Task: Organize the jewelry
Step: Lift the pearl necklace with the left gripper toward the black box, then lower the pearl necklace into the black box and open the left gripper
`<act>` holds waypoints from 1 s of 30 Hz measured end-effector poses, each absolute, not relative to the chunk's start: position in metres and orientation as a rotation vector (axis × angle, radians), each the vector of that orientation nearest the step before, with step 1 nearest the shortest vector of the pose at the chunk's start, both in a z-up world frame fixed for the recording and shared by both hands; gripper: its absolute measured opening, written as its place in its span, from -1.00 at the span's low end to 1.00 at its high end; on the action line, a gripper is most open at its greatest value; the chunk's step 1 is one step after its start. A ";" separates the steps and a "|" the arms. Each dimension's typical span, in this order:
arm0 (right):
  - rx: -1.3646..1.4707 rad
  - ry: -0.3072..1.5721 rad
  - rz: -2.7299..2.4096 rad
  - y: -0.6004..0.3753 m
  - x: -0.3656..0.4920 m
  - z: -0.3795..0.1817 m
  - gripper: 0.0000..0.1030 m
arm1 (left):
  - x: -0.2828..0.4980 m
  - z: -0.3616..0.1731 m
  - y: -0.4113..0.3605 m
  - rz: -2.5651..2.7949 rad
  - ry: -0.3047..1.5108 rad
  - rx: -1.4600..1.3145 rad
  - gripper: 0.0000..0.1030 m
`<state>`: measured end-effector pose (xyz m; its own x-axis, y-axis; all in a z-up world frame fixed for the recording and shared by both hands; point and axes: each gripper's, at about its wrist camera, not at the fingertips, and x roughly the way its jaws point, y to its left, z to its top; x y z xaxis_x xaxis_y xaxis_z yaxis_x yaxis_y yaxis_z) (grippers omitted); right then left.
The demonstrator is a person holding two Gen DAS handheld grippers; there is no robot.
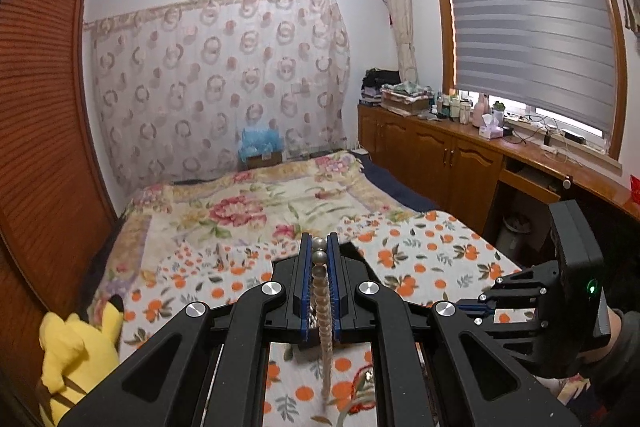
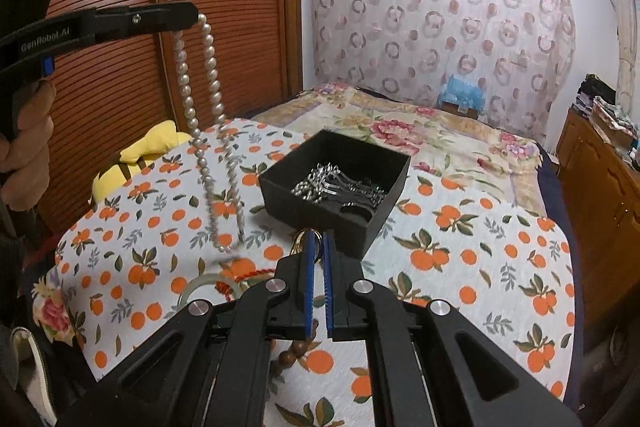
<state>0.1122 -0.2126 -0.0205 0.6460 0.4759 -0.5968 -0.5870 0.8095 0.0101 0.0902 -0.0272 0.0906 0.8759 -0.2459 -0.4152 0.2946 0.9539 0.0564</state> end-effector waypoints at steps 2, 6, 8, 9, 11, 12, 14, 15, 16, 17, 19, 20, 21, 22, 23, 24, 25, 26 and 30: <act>-0.185 0.618 0.605 -0.214 0.116 -0.017 -0.90 | 0.093 0.096 -0.030 -0.275 0.407 0.134 -0.87; -0.187 0.610 0.592 -0.215 0.124 -0.011 -0.90 | 0.099 0.105 -0.034 -0.265 0.397 0.146 -0.87; -0.187 0.606 0.586 -0.216 0.127 -0.008 -0.90 | 0.102 0.109 -0.037 -0.263 0.393 0.152 -0.87; -0.185 0.605 0.582 -0.216 0.129 -0.007 -0.90 | 0.103 0.110 -0.038 -0.262 0.390 0.155 -0.87; -0.179 0.602 0.577 -0.218 0.133 -0.004 -0.90 | 0.105 0.115 -0.041 -0.260 0.383 0.161 -0.87; -0.177 0.602 0.576 -0.219 0.134 -0.003 -0.90 | 0.107 0.117 -0.041 -0.258 0.380 0.163 -0.87; -0.174 0.601 0.570 -0.220 0.139 -0.001 -0.90 | 0.111 0.122 -0.044 -0.247 0.371 0.166 -0.87; -0.174 0.601 0.568 -0.220 0.140 0.000 -0.90 | 0.113 0.125 -0.044 -0.243 0.367 0.159 -0.87; -0.175 0.600 0.565 -0.220 0.142 0.001 -0.90 | 0.115 0.127 -0.044 -0.243 0.365 0.153 -0.87; -0.176 0.599 0.561 -0.220 0.144 0.002 -0.90 | 0.118 0.129 -0.044 -0.242 0.361 0.146 -0.87; -0.179 0.597 0.555 -0.220 0.146 0.004 -0.90 | 0.123 0.133 -0.044 -0.238 0.355 0.139 -0.87; -0.180 0.596 0.552 -0.219 0.148 0.005 -0.90 | 0.126 0.135 -0.045 -0.237 0.353 0.135 -0.87; -0.181 0.595 0.550 -0.219 0.150 0.006 -0.90 | 0.128 0.137 -0.046 -0.235 0.351 0.136 -0.87; -0.181 0.595 0.548 -0.219 0.151 0.006 -0.90 | 0.130 0.138 -0.047 -0.232 0.350 0.137 -0.87; -0.180 0.594 0.546 -0.219 0.153 0.007 -0.90 | 0.132 0.139 -0.047 -0.228 0.346 0.137 -0.87; -0.179 0.595 0.546 -0.219 0.155 0.008 -0.90 | 0.134 0.141 -0.047 -0.225 0.343 0.136 -0.87; -0.178 0.595 0.546 -0.219 0.156 0.008 -0.90 | 0.136 0.142 -0.047 -0.221 0.340 0.134 -0.87; -0.178 0.594 0.544 -0.218 0.157 0.008 -0.90 | 0.141 0.147 -0.048 -0.214 0.334 0.131 -0.87; -0.173 0.593 0.542 -0.216 0.161 0.010 -0.90 | 0.151 0.145 -0.045 -0.201 0.333 0.114 -0.87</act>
